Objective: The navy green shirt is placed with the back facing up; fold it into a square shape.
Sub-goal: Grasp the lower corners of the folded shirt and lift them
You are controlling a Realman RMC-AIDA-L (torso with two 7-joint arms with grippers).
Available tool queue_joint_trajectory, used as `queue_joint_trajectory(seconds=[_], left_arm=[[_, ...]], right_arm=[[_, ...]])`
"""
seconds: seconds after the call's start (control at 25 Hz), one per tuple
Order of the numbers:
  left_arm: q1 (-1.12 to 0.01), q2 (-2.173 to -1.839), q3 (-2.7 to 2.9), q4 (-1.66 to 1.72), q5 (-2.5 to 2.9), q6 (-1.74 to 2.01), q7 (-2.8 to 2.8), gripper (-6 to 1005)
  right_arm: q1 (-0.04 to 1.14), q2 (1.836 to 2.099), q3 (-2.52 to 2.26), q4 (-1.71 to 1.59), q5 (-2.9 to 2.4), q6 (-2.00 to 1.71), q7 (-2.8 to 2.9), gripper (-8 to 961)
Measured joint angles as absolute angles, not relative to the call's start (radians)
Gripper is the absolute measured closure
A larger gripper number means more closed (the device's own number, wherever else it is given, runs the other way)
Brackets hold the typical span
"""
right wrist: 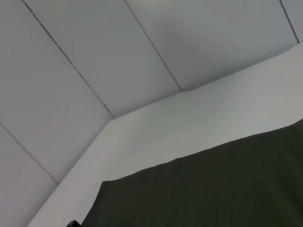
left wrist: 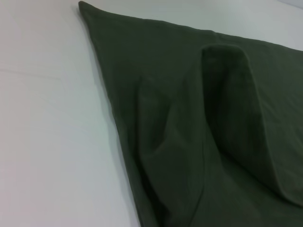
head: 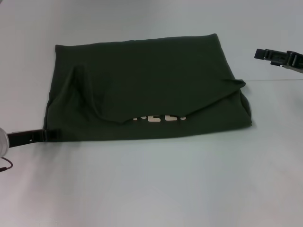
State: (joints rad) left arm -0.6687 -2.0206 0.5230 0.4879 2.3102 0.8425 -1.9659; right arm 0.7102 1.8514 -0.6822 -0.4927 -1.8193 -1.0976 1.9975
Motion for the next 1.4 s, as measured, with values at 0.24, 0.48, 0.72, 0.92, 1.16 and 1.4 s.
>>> queue_joint_trajectory(seconds=[0.24, 0.48, 0.72, 0.92, 1.16, 1.4], left_arm=[[-0.668, -2.023, 0.523, 0.488, 2.310, 0.838, -1.965, 522], [-0.670, -2.029, 0.546, 0.487, 2.331, 0.808, -1.969, 715], [-0.676, -2.033, 0.586, 0.486, 2.333, 0.787, -1.985, 822], [-0.677, -2.032, 0.583, 0.491, 2.333, 0.787, -1.989, 911], [-0.680, -2.026, 0.580, 0.506, 2.333, 0.795, -2.012, 981], [-0.687, -2.024, 0.580, 0.510, 2.333, 0.809, -2.027, 981]], right_arm=[[0.710, 1.851, -0.683, -0.492, -1.819, -1.101, 2.003, 85], [0.709, 1.851, -0.684, -0.492, -1.819, -1.103, 2.003, 84], [0.709, 1.851, -0.705, -0.498, -1.819, -1.102, 2.021, 85], [0.707, 1.845, -0.709, -0.501, -1.819, -1.103, 2.036, 86], [0.740, 1.817, -0.770, -0.520, -1.924, -1.115, 2.174, 88], [0.831, 1.796, -0.802, -0.570, -2.223, -1.166, 2.396, 90]])
